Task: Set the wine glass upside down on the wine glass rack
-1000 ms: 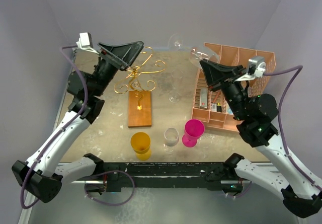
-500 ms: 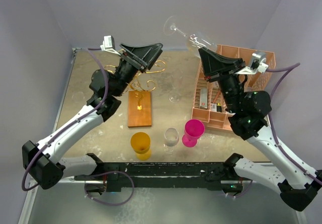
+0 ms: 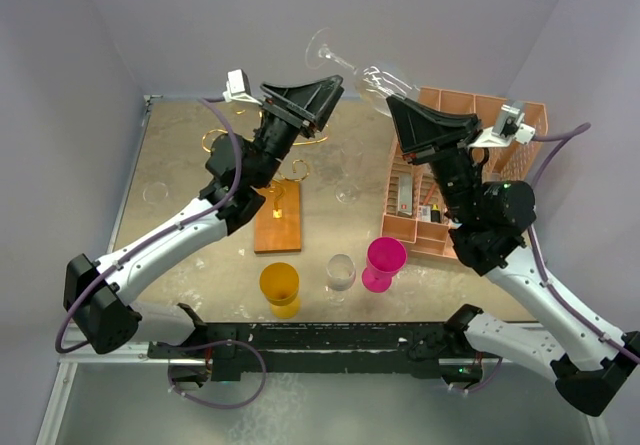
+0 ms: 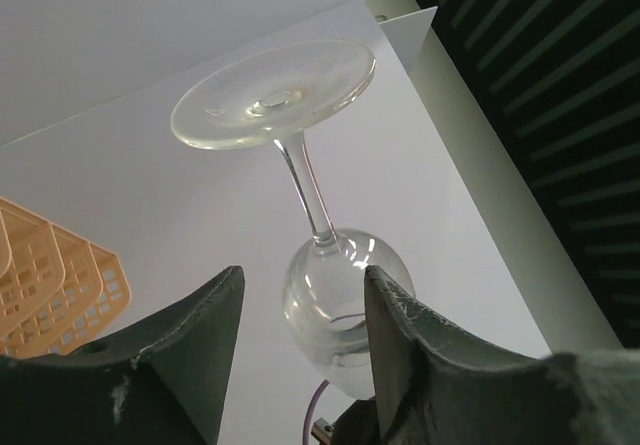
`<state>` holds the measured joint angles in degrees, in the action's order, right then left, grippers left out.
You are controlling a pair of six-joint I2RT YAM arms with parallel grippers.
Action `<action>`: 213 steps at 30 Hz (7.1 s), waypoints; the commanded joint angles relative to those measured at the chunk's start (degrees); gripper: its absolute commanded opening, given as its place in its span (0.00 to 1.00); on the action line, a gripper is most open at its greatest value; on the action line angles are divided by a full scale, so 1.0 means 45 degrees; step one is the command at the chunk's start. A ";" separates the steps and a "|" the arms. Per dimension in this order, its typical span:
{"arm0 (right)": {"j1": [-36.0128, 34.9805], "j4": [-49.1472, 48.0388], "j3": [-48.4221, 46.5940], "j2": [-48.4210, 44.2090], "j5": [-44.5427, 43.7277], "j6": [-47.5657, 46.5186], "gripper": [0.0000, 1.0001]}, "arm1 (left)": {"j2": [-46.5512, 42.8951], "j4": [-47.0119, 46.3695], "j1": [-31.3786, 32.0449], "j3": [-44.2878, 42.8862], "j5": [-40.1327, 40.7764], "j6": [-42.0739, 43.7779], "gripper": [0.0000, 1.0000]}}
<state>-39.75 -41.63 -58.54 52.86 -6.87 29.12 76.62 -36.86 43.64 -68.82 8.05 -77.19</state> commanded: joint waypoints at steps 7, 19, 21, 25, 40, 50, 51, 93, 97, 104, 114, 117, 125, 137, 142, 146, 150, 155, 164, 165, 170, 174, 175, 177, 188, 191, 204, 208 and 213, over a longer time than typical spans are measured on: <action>-0.0039 -0.1773 0.0335 -0.0087 0.1155 0.1303 0.00 | -0.0112 -0.1402 0.0261 -0.0473 0.1088 0.0117 0.36; -0.0046 -0.1996 0.0416 0.0180 0.2164 0.1811 0.00 | -0.0034 -0.1673 0.0377 -0.0489 0.1271 -0.0162 0.23; -0.0050 -0.2025 0.0472 0.0240 0.2208 0.1907 0.00 | -0.0052 -0.1658 0.0386 -0.0477 0.1383 -0.0211 0.19; -0.0046 -0.2446 0.0806 0.0337 0.2149 0.2157 0.00 | -0.0083 -0.1688 0.0391 -0.0423 0.1572 -0.0230 0.14; -0.0044 -0.2932 0.2036 0.0412 0.2451 0.3419 0.00 | -0.0095 -0.0309 0.0388 -0.1760 0.1626 0.2182 0.00; -0.0048 0.0928 0.2207 -0.1200 0.0882 0.2091 0.58 | -0.0661 0.4884 0.0342 -0.4214 0.0727 0.8028 0.00; -0.0044 0.1367 0.2253 -0.1354 0.0758 0.2023 0.62 | -0.0757 0.5620 0.0315 -0.4555 0.0822 0.8693 0.00; -0.0054 0.3761 0.2561 -0.2185 0.0278 0.1478 0.65 | 0.1158 1.0982 -0.8579 -0.5977 0.1465 1.4397 0.00; -0.0035 0.3842 0.2522 -0.2248 0.0278 0.1363 0.65 | 0.0724 0.9684 -0.9144 -0.4192 -0.0099 1.4174 0.00; -0.0036 0.3977 0.2599 -0.2539 0.0162 0.1230 0.65 | -0.1374 0.6038 -1.0052 0.0213 -0.2678 1.4018 0.00; -0.0040 0.3996 0.2443 -0.2458 0.0492 0.1058 0.65 | -0.1497 0.3677 -1.1915 0.2167 -0.8990 1.2734 0.00; -0.0041 0.3950 0.2458 -0.2521 0.0492 0.1048 0.65 | -0.1224 0.2684 -1.2055 0.2316 -1.0360 1.2320 0.00; -0.0044 0.3918 0.2424 -0.2492 0.0614 0.1084 0.65 | 0.0435 0.0412 -1.1913 0.1851 -1.3181 1.0389 0.00; -0.0042 0.3959 0.2289 -0.2284 0.0873 0.1304 0.64 | 0.1236 0.2792 -1.0976 0.1086 -1.3781 1.2400 0.00; -0.0044 0.4029 0.2253 -0.2318 0.0805 0.1298 0.64 | 0.1343 0.3506 -1.0771 0.0923 -1.4446 1.2973 0.00; -0.0052 0.4038 0.2199 -0.2267 0.0820 0.1282 0.64 | 0.1328 0.3429 -1.0718 0.1013 -1.4855 1.2979 0.00; -0.0040 0.4014 0.2170 -0.2142 0.0907 0.1335 0.64 | 0.1237 0.3398 -1.0691 0.1097 -1.4834 1.2993 0.00; -0.0050 0.3978 0.2131 -0.1971 0.0962 0.1336 0.64 | 0.1064 0.3368 -1.0674 0.1095 -1.5021 1.3092 0.00; -0.0042 0.3918 0.2033 -0.1594 0.1126 0.1326 0.64 | 0.0499 0.3911 -1.0673 0.1070 -1.5809 1.3650 0.00; -0.0048 0.3928 0.2023 -0.1567 0.1160 0.1331 0.64 | 0.0482 0.3994 -1.0664 0.1046 -1.5852 1.3734 0.00; -0.0035 0.3885 0.2052 -0.1532 0.1215 0.1387 0.64 | 0.0681 0.4070 -1.0583 0.0774 -1.5941 1.3637 0.00; -0.0036 0.3826 0.2072 -0.1485 0.1291 0.1427 0.64 | 0.0530 0.4070 -1.0537 0.0790 -1.5842 1.3630 0.00; -0.0047 0.3831 0.2072 -0.1450 0.1293 0.1403 0.64 | 0.0488 0.4080 -1.0537 0.0789 -1.5893 1.3663 0.00; -0.0049 0.3859 0.2058 -0.1372 0.1337 0.1382 0.64 | 0.0422 0.4159 -1.0537 0.0809 -1.6053 1.3732 0.00; -0.0050 0.5610 0.0689 0.0341 0.2320 0.0607 0.67 | 0.1051 0.9415 -1.0693 -0.0783 -1.6072 1.8258 0.00; -0.0035 0.6346 0.0030 0.1178 0.2734 0.0324 0.70 | 0.1146 0.9405 -1.0671 -0.0995 -1.6396 1.8269 0.00; -0.0090 0.7598 -0.1453 0.3336 0.3620 0.0208 0.69 | 0.1188 0.9223 -1.0684 -0.0906 -1.6322 1.8271 0.00; -0.0098 0.7889 -0.2089 0.3818 0.2581 0.0637 0.66 | 0.1196 0.8673 -1.0437 -0.0901 -1.6014 1.7790 0.00; -0.0102 0.8521 -0.2967 0.4502 0.0254 0.1062 0.63 | 0.1139 0.8019 -0.9885 -0.0805 -1.5074 1.7218 0.00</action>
<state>-40.18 -5.21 -67.18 71.68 3.55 32.38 82.61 5.37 -2.96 -70.30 -60.66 2.09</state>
